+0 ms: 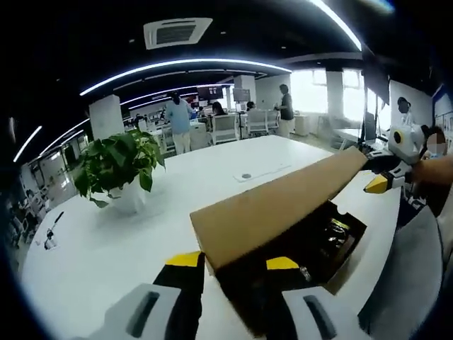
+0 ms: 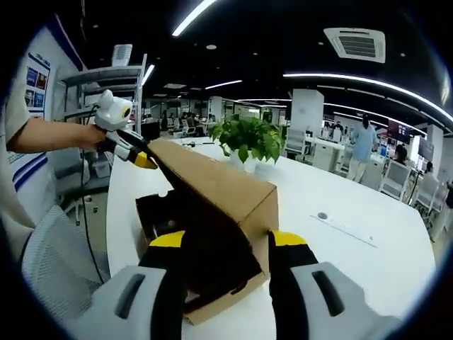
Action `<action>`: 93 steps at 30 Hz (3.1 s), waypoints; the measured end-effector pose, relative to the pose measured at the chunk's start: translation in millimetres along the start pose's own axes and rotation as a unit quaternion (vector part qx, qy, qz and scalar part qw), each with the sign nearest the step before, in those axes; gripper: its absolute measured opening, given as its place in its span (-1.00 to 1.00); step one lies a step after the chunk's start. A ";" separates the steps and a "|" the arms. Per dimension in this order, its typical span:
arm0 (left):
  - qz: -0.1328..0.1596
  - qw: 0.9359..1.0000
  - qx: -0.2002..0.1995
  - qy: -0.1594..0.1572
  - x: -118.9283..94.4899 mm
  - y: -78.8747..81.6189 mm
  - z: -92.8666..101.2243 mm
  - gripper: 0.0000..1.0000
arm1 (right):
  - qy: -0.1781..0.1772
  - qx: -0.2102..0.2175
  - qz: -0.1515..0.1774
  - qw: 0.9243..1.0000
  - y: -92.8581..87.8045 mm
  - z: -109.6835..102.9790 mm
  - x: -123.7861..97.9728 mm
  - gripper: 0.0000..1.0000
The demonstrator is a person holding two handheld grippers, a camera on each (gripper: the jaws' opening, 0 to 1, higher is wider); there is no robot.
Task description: Operate the shoe box by opening the lid, removing the specified soft item, and placing it in the target area until the item is outside and the box remains undamaged.
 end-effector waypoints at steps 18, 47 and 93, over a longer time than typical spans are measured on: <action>0.013 0.998 -0.015 0.058 12.2 20.6 -26.0 -0.82 | -0.008 -0.017 0.007 1.000 11.6 22.0 20.0 -0.27; 0.027 0.996 -0.036 0.077 32.4 35.9 -53.3 -0.97 | -0.077 0.002 -0.055 0.996 -13.2 40.3 43.0 -0.76; 0.026 0.990 -0.113 0.080 61.9 -14.0 -62.7 -0.93 | -0.096 -0.065 -0.085 0.990 -36.3 46.3 65.2 -0.97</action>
Point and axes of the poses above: the point that each gripper's makers call its tool centre point, and the gripper's own axes: x roughly forward along the fingers, z roughly to its right, y roughly out of its top, the point moved 9 cm from there along -x, roughly backward along the fingers, and after that the axes turned 14 degrees about -y, right-handed, at the moved point
